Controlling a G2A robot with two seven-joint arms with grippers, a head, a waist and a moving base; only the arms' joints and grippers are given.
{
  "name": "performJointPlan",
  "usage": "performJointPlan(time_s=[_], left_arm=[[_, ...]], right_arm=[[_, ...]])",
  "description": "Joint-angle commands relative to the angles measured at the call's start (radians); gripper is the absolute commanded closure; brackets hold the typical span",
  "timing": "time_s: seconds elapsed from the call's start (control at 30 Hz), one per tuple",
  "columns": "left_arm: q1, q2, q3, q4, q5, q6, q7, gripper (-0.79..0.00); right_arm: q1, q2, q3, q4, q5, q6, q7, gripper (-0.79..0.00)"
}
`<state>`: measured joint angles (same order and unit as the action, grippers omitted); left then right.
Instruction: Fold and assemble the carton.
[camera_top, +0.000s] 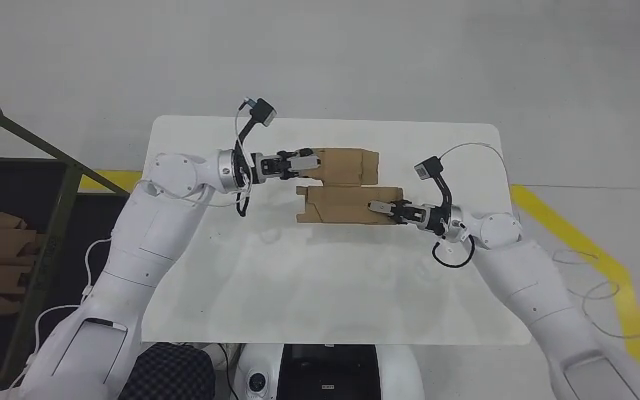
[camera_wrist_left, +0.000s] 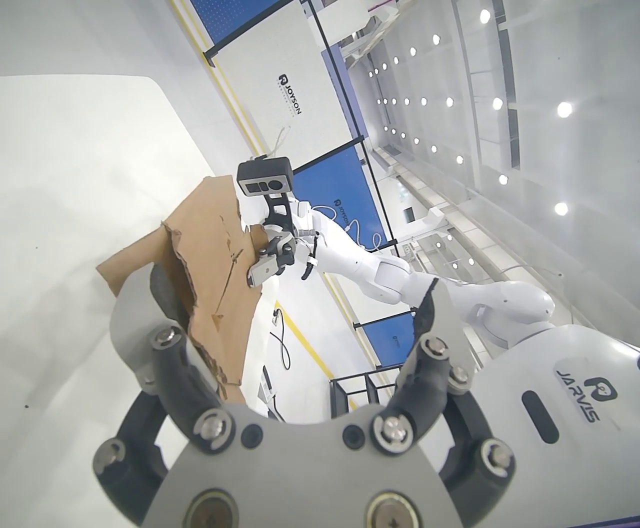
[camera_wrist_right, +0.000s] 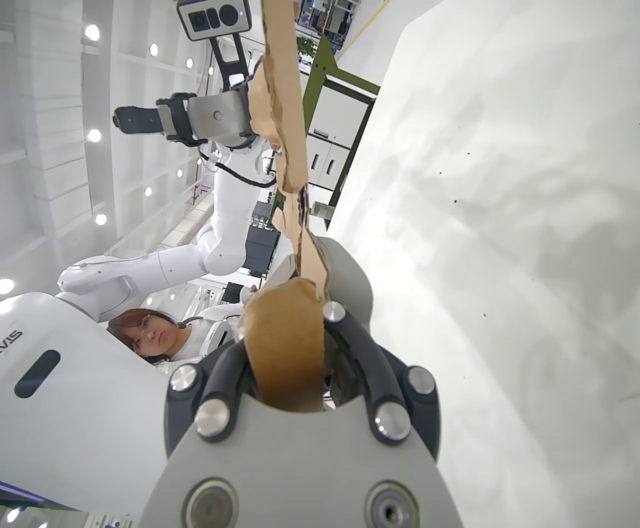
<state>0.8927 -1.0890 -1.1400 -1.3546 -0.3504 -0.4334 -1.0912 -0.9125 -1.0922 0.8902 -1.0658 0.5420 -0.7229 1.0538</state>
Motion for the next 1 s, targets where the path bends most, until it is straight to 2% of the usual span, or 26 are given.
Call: performJointPlan(time_s=[0.0, 0.07, 0.27, 0.37, 0.4, 0.97], left_arm=[[0.0, 0.0, 0.002, -0.002, 0.013, -0.001, 0.008, -0.668], [0.0, 0.0, 0.004, -0.005, 0.026, -0.001, 0.015, -0.372], [0.004, 0.001, 0.008, -0.012, 0.066, 0.003, 0.036, -0.095], [0.004, 0.002, 0.01, -0.017, 0.097, 0.014, 0.047, -0.022], [0.005, 0.003, 0.01, -0.019, 0.108, 0.02, 0.051, 0.0], [0.019, 0.006, 0.015, -0.044, 0.19, 0.057, 0.108, 0.0]], right_arm=[[-0.002, 0.0, 0.003, -0.002, 0.001, 0.003, 0.001, 0.0], [-0.004, -0.001, 0.007, -0.003, 0.0, 0.005, 0.003, 0.0], [-0.008, -0.002, 0.018, -0.003, -0.001, 0.011, 0.008, 0.0], [-0.01, -0.003, 0.022, -0.003, -0.003, 0.015, 0.009, 0.0], [-0.011, -0.004, 0.023, -0.003, -0.004, 0.015, 0.009, 0.0], [-0.019, -0.011, 0.042, 0.002, -0.023, 0.02, 0.005, 0.0]])
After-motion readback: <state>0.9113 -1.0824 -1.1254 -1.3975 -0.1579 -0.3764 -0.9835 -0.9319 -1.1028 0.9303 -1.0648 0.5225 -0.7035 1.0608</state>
